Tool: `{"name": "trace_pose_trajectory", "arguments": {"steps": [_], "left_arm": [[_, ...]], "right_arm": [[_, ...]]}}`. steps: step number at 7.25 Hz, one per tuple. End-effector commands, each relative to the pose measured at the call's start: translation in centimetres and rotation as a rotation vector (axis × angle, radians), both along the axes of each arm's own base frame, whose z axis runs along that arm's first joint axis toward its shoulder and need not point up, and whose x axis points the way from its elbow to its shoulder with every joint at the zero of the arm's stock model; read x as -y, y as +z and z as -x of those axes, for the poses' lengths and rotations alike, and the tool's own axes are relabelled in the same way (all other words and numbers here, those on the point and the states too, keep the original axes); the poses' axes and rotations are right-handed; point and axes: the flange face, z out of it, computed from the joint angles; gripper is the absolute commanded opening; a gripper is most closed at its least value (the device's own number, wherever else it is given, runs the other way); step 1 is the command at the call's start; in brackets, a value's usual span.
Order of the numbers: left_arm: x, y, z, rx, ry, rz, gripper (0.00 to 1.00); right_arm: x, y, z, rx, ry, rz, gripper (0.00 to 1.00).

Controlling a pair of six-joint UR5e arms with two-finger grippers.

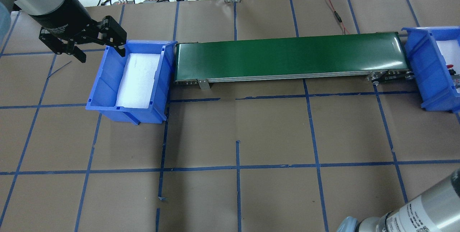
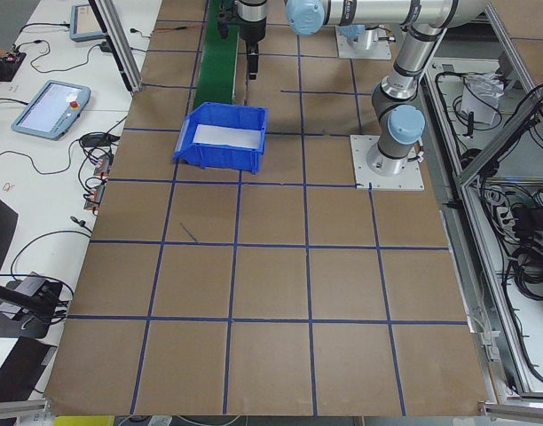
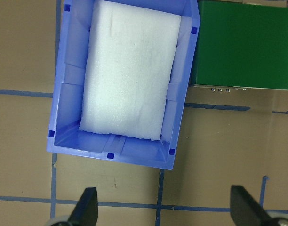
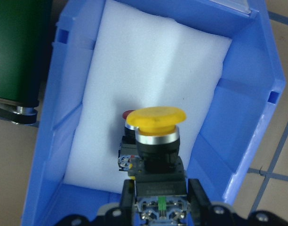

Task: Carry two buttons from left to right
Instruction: 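Carry the yellow button with the right gripper into the far bin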

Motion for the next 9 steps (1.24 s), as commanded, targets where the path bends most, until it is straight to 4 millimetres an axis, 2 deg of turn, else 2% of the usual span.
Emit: {"name": "trace_pose_trajectory", "arguments": {"steps": [1, 3, 4, 7, 9], "left_arm": [[0.0, 0.1, 0.0, -0.001, 0.001, 0.001, 1.0], [-0.1, 0.0, 0.0, -0.003, 0.001, -0.006, 1.0], [0.4, -0.5, 0.2, -0.014, -0.004, -0.009, 1.0], [0.8, -1.1, -0.1, -0.008, -0.008, -0.022, 1.0], [0.9, -1.7, -0.2, -0.007, -0.042, -0.032, 1.0]], "right_arm": [[0.6, -5.1, 1.5, 0.041, -0.006, -0.01, 0.1], [-0.5, -8.4, 0.1, 0.09, -0.122, -0.034, 0.11], [-0.4, -8.8, 0.2, 0.065, -0.138, 0.0, 0.11], [0.8, -5.9, 0.7, 0.024, -0.142, 0.057, 0.11], [1.3, -5.6, 0.8, 0.018, -0.172, 0.067, 0.1]]}}
